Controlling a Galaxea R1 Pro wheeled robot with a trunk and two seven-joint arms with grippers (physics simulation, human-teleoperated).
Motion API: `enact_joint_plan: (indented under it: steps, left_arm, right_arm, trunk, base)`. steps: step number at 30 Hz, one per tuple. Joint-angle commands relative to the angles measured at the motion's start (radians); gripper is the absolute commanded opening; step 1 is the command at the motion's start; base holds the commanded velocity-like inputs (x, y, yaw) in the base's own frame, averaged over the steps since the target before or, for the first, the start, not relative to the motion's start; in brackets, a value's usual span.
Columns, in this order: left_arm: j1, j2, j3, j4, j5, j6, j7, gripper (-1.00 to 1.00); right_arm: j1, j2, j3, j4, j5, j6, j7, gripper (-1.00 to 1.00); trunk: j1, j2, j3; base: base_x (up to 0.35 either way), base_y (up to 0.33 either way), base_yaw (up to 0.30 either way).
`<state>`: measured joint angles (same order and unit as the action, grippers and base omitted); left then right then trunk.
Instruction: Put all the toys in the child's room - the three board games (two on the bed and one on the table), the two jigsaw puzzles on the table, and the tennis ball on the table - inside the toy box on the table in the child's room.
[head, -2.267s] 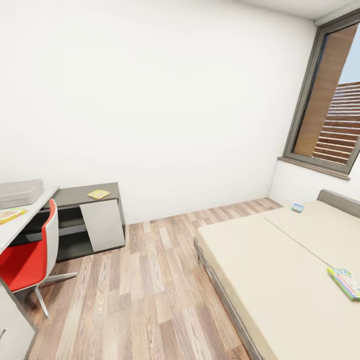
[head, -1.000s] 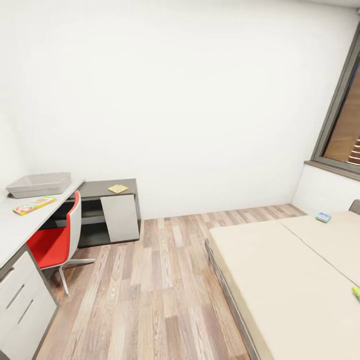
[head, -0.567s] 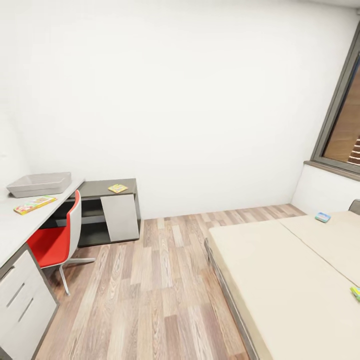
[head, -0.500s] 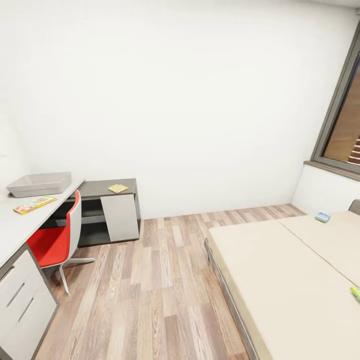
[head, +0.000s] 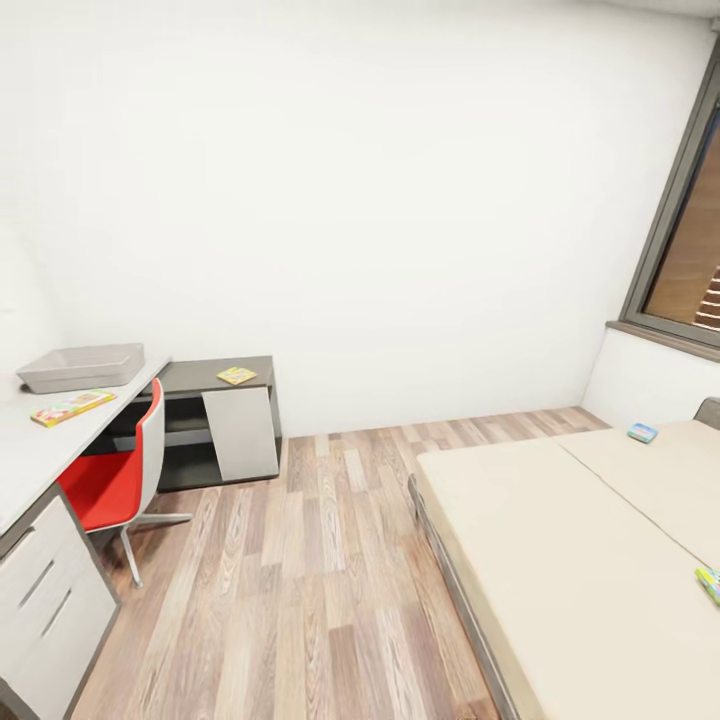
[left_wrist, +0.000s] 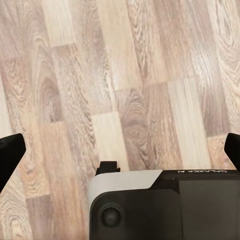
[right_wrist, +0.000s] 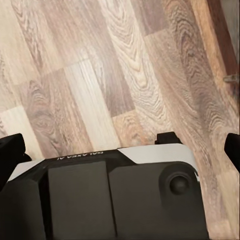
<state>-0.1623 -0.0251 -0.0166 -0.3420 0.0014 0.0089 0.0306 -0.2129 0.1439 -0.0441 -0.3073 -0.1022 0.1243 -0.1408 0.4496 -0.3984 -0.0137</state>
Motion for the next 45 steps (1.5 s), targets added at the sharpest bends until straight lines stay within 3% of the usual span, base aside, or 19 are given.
enact_joint_plan:
  steps: [1, 15, 45]
  left_arm:
    - [0.0, 0.0, -0.002, 0.0, 0.0, 0.001, 0.003, 1.0]
    - [0.0, 0.002, -0.002, 0.0, 0.0, 0.0, 0.003, 1.0]
    - [0.0, 0.0, -0.002, 0.0, 0.0, 0.0, 0.003, 1.0]
  right_arm:
    - [0.0, 0.0, -0.003, -0.005, -0.008, 0.006, -0.008, 1.0]
    - [0.0, -0.003, 0.001, -0.014, -0.008, -0.055, -0.033, 1.0]
    - [0.001, 0.005, 0.001, -0.009, -0.008, -0.063, -0.037, 1.0]
  trunk:
    - [0.0, -0.002, -0.001]
    - [0.0, -0.002, -0.001]
    - [0.0, -0.002, -0.001]
  base:
    - [-0.048, 0.0, 0.0]
    - [-0.014, -0.001, 0.008]
    - [0.0, -0.046, 0.075]
